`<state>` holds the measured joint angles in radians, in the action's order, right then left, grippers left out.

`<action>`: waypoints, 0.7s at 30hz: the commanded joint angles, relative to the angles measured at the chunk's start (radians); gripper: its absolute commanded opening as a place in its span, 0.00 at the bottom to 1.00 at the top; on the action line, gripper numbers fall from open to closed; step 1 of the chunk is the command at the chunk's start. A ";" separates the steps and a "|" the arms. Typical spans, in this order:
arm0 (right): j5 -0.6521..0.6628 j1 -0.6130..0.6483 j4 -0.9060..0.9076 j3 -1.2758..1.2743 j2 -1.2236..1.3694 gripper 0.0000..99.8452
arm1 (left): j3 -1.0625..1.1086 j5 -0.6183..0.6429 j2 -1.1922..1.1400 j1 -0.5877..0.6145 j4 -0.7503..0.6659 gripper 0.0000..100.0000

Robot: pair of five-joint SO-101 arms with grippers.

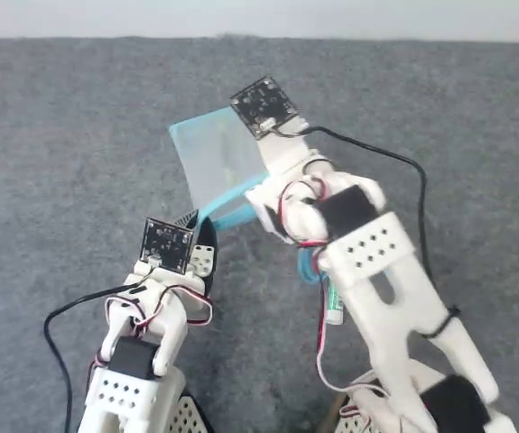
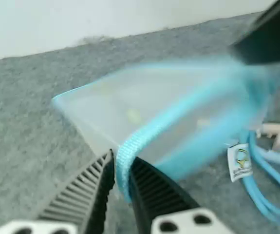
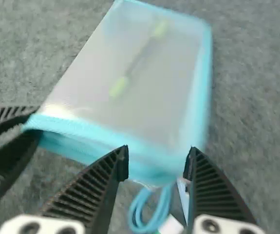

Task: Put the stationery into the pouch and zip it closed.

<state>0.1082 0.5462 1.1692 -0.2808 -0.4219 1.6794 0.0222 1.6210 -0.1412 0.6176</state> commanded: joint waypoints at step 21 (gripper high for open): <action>0.427 -0.410 0.604 -0.052 -0.321 0.22 | -0.024 0.005 0.012 0.103 -0.040 0.01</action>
<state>0.4365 0.2117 1.7430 -0.2961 -0.7027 1.6809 0.0192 1.6180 -0.0460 0.6099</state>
